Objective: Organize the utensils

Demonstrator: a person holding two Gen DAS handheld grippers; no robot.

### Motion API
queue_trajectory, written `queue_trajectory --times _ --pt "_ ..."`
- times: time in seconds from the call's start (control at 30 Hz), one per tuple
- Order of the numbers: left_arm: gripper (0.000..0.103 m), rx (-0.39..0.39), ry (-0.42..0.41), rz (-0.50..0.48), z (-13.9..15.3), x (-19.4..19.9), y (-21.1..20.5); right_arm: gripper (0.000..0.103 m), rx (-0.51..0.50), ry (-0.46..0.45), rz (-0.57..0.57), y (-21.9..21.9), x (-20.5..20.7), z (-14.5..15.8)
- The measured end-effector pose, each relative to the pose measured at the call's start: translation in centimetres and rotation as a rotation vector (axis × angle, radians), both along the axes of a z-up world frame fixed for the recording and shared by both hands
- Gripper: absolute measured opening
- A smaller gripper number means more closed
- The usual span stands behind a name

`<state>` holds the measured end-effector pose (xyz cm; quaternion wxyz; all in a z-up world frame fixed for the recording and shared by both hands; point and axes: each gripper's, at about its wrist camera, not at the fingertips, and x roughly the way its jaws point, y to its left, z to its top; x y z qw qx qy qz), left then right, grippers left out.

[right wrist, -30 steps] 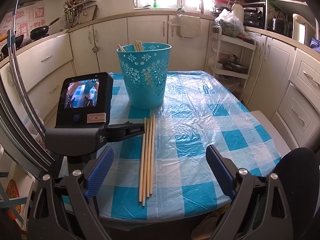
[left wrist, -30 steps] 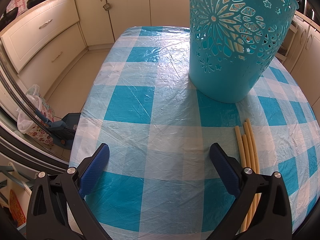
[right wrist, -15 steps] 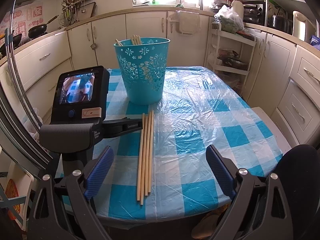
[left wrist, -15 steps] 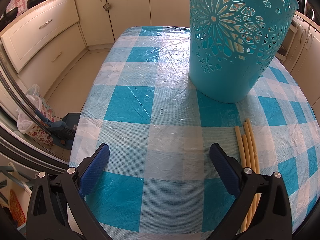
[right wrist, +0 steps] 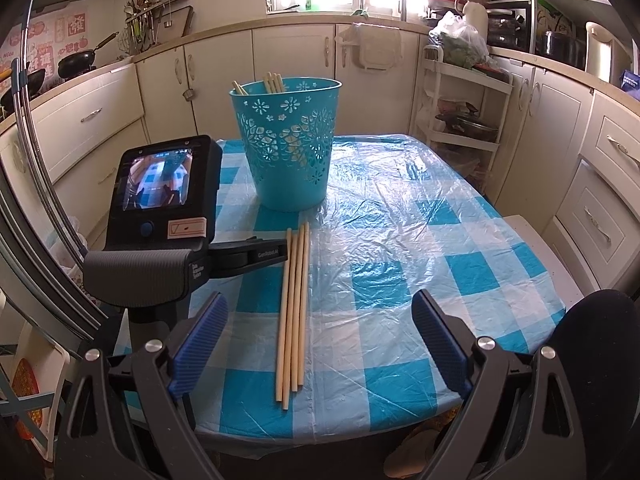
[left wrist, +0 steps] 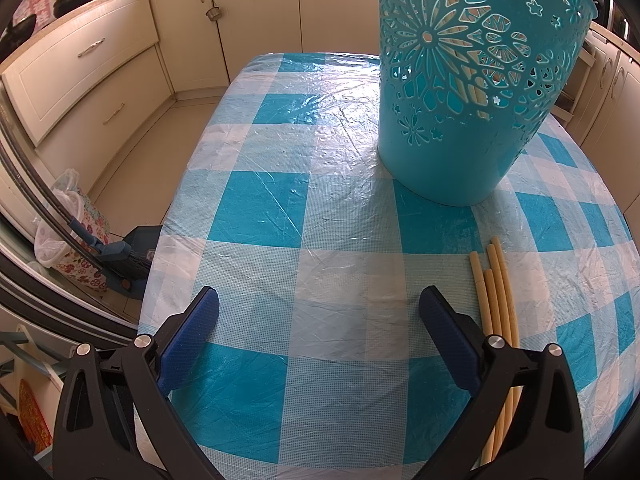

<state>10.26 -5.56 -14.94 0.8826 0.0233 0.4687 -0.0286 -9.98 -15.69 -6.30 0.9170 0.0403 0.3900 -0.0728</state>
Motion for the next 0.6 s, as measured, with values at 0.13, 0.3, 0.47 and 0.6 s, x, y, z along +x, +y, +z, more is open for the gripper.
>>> queue_trajectory --times 0.13,0.3,0.47,0.6 --pt "0.096 0.0 0.0 0.0 0.0 0.0 0.0 0.089 0.011 -0.01 -0.001 -0.2 -0.2 0.3" --pt "0.096 0.0 0.0 0.0 0.0 0.0 0.0 0.089 0.029 -0.026 -0.005 -0.6 -0.5 0.9" --pt "0.096 0.0 0.0 0.0 0.0 0.0 0.0 0.089 0.038 -0.046 -0.01 -0.9 -1.3 1.9" --pt "0.096 0.0 0.0 0.0 0.0 0.0 0.0 0.09 0.037 -0.06 -0.012 -1.1 -2.0 2.9"
